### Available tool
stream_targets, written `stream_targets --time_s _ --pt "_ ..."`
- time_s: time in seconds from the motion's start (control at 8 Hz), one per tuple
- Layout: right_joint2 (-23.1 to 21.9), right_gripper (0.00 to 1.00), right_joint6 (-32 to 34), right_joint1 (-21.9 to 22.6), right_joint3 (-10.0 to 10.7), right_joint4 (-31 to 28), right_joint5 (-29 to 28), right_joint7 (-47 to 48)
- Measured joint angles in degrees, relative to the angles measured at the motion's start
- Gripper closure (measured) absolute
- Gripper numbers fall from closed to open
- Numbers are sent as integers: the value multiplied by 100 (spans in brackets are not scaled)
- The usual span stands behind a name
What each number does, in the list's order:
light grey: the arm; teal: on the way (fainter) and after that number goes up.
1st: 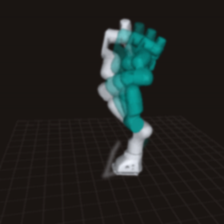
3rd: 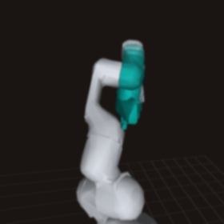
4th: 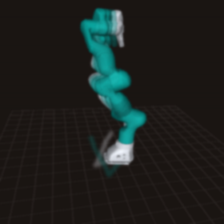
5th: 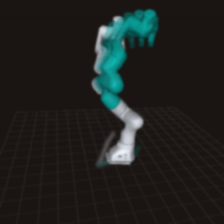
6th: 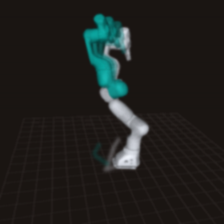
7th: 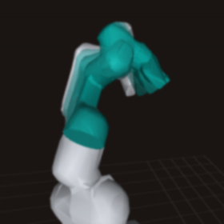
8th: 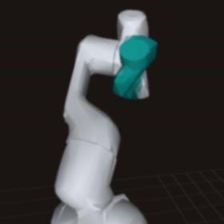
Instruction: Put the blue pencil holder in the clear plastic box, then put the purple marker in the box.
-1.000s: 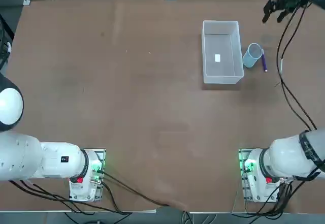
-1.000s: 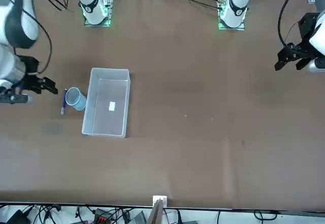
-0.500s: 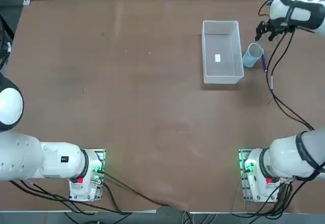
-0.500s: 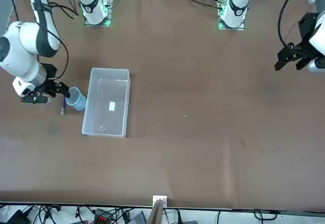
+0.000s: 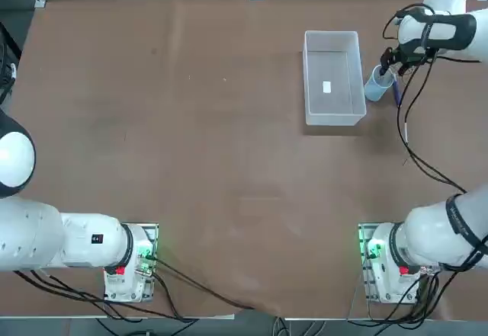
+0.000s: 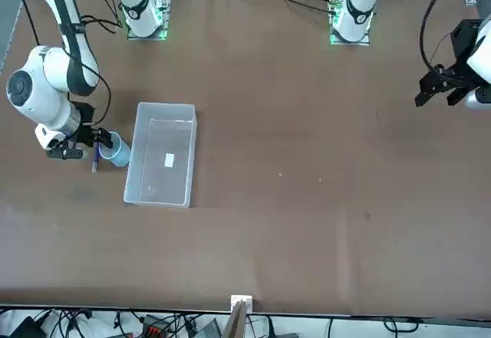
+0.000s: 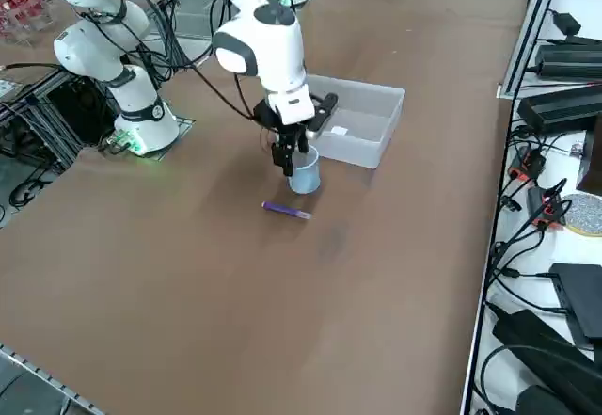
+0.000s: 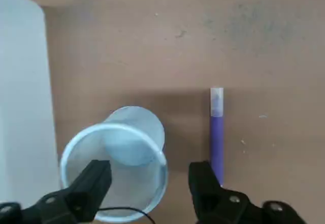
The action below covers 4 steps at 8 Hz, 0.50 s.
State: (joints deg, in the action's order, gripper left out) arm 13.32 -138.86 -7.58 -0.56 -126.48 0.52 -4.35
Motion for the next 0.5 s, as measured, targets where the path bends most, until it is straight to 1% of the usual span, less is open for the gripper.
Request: stream_targets --time_s 0.12,0.25,0.38,0.5 --pt "97 13 -101 -54 1 0 0 -12" --pt "171 20 -178 -79 3 0 0 -13" --pt "224 24 -212 -82 3 0 0 -13" --pt "256 44 -219 -82 3 0 0 -13"
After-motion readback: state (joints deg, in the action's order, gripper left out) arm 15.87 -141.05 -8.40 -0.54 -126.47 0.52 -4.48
